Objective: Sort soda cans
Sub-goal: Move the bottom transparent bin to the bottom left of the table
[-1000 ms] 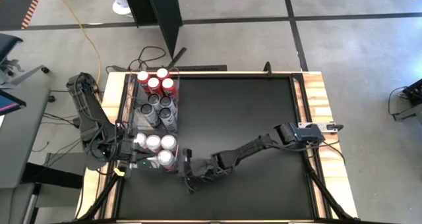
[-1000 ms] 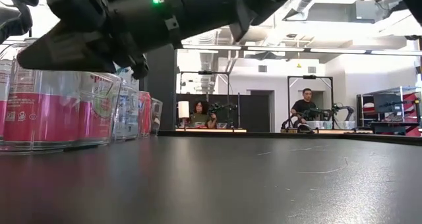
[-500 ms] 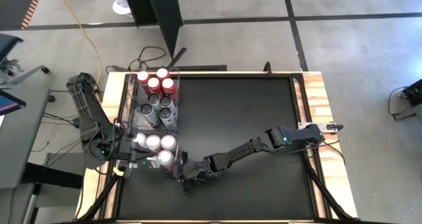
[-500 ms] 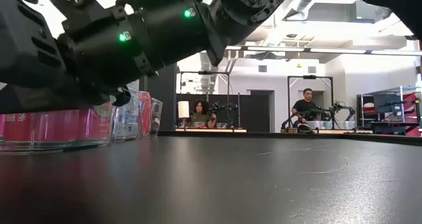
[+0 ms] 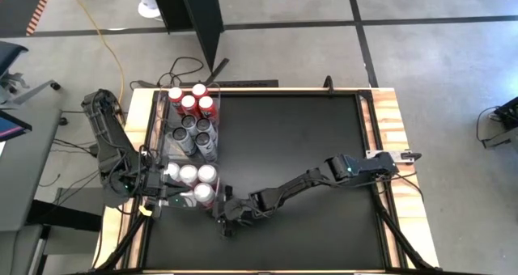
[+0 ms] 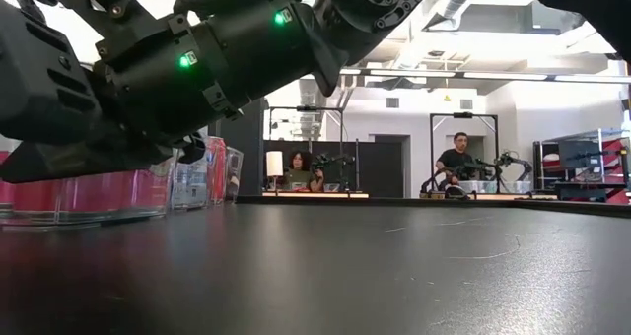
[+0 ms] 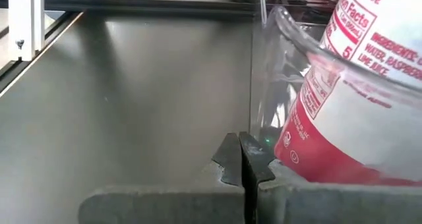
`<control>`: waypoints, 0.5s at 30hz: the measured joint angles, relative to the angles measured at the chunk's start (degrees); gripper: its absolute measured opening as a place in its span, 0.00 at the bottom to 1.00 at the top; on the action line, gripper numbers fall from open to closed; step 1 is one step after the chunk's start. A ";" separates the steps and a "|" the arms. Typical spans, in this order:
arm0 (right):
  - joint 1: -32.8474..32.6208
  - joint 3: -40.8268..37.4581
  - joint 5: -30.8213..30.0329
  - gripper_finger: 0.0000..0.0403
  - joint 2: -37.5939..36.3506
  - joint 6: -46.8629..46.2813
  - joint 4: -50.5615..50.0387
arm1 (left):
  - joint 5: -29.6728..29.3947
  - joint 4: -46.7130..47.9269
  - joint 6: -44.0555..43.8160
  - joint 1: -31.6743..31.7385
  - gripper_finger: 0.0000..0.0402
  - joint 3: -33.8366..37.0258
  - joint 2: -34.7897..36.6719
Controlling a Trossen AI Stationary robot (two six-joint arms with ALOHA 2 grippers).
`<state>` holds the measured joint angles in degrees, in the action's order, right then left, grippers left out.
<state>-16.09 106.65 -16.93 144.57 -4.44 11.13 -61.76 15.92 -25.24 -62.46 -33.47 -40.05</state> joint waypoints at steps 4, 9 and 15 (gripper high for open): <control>0.18 0.00 -1.22 0.00 0.00 0.04 -0.61 | 0.00 -0.01 0.01 0.00 0.00 0.00 0.04; 0.23 0.09 -2.03 0.00 -0.11 0.47 -2.78 | 0.00 0.00 0.02 0.00 0.00 0.00 1.58; 0.41 -0.04 -2.36 0.00 0.00 0.40 -7.30 | -0.03 -0.17 1.40 0.00 0.00 0.00 5.40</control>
<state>-15.67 106.61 -19.29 144.57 -4.03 3.84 -61.78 15.75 -23.83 -62.46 -33.47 -34.66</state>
